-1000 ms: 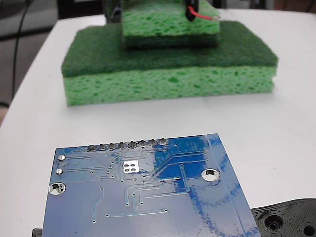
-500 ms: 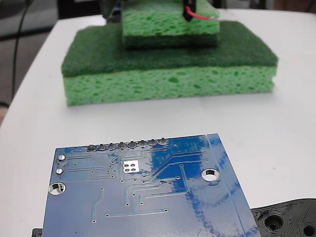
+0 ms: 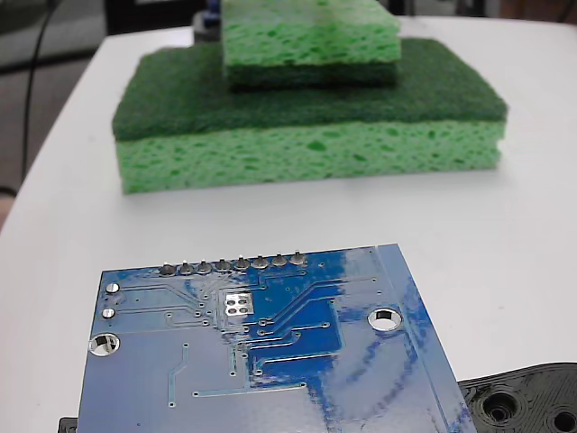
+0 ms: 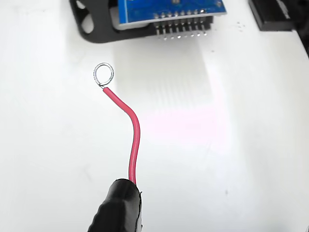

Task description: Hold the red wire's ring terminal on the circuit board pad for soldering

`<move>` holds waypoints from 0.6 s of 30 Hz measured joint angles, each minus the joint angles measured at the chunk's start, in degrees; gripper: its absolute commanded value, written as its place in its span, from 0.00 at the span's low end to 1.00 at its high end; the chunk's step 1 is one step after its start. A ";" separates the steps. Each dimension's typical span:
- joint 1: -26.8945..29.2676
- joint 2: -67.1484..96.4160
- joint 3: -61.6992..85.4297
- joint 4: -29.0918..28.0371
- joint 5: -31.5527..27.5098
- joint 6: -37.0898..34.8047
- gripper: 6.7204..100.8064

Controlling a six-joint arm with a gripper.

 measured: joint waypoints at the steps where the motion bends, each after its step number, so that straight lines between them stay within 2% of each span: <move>1: -0.09 -2.20 -1.58 -0.44 0.00 0.18 0.99; 6: 0.35 -16.88 -10.99 -3.08 0.88 -0.35 0.99; 13: 2.20 -39.02 -26.46 -0.97 1.14 -2.37 0.99; 18: 4.57 -44.91 -33.05 1.14 -0.09 -3.34 0.99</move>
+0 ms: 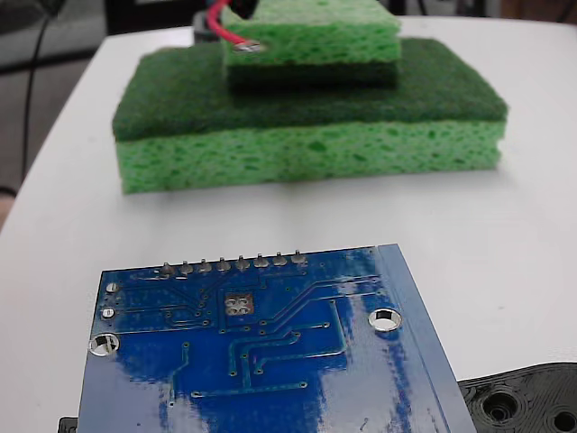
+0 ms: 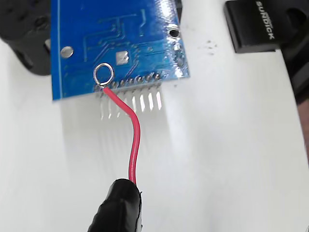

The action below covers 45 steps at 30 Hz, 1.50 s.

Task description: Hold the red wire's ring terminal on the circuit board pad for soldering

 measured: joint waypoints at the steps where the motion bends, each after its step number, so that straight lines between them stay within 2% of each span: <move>1: 0.18 -0.62 -0.88 0.18 -0.18 -0.09 0.99; 21: 1.76 -12.74 -10.90 2.02 -2.90 0.26 0.99; 45: 1.93 -16.96 -13.27 2.72 -2.99 0.97 0.99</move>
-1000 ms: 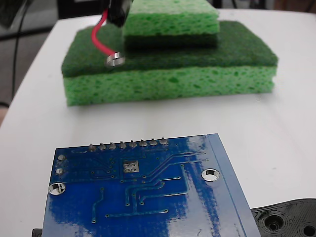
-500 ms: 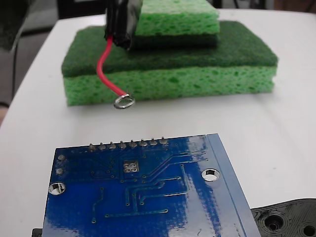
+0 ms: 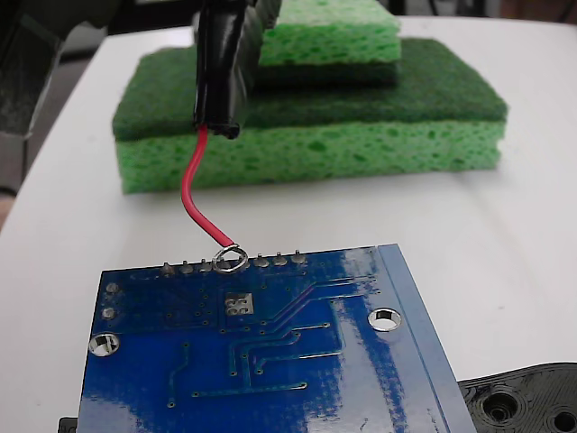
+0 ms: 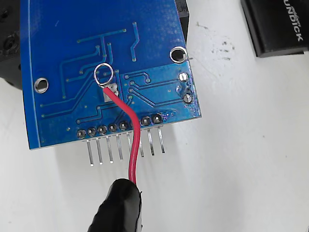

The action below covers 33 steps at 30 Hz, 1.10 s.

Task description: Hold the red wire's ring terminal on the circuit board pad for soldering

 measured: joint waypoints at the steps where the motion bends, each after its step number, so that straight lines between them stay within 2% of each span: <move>1: 0.00 0.00 0.00 0.00 0.00 0.00 0.99; 33: 0.00 -2.29 -0.53 0.62 0.09 -0.09 0.99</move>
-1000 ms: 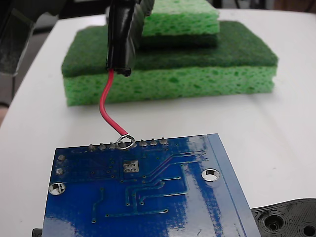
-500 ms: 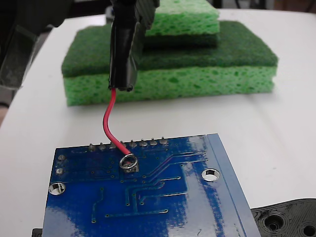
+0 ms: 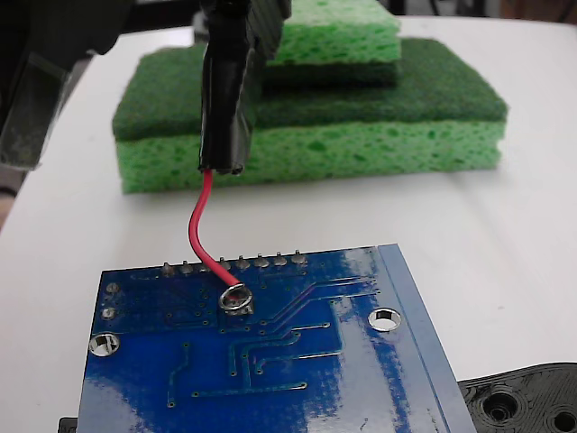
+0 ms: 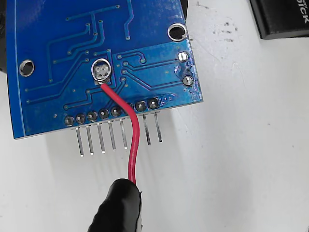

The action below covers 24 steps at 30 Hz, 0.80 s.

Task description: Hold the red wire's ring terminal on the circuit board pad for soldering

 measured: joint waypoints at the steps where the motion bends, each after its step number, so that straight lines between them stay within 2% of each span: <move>1: 0.00 0.00 0.00 0.00 0.00 0.00 0.99; 24: -1.14 0.09 -0.88 0.97 1.49 0.35 0.99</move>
